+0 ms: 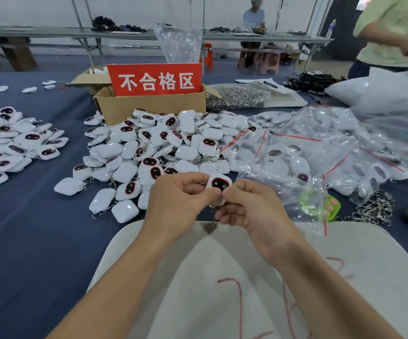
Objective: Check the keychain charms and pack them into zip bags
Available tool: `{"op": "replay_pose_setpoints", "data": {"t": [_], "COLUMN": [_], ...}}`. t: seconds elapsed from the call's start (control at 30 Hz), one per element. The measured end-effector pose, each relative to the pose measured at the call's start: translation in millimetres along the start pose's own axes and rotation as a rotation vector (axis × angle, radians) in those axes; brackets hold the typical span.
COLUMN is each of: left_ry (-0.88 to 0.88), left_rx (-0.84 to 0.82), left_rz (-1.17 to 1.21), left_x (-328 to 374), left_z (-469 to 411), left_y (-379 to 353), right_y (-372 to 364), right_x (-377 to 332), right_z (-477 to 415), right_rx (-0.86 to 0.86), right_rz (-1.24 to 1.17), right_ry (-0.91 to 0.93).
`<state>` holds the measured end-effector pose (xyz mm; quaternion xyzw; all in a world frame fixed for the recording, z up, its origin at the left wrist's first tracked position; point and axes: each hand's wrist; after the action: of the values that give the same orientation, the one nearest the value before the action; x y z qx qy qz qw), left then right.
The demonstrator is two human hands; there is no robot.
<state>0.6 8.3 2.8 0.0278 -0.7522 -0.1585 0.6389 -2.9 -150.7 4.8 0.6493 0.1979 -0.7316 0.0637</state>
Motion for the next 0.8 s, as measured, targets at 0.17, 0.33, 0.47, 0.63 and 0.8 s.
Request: {"op": "replay_pose_setpoints", "data": {"t": [0.17,0.33,0.47,0.63,0.8], "left_ry": [0.073,0.092,0.096,0.128,0.142], "left_rx": [0.004,-0.057,-0.116,-0.135,-0.053], "left_rz": [0.100,0.105,0.057,0.060,0.073], "left_x": [1,-1,-3,-2,-1], "left_z": [-1,-1,-1,-1,-1], "left_y": [2,7,8,5,4], "right_y": [2,3,2,2,-2], "right_x": [4,7,9,12,10], "right_z": [-4,-8,-11,-7,-8], "right_rx": [0.001,0.036,0.081,0.068,0.029], "right_rz": [0.049,0.105,0.164,0.254,0.233], "right_ry": [0.029,0.012,0.012,0.022,0.038]}}
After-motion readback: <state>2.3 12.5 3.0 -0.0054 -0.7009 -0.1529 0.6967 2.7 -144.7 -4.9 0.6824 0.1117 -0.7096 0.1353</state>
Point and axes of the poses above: each hand's wrist, its own z-axis away from the middle knuckle, its own y-axis out of the back of the hand, x = y × z, and after that the axes turned 15 degrees about -x, right-handed
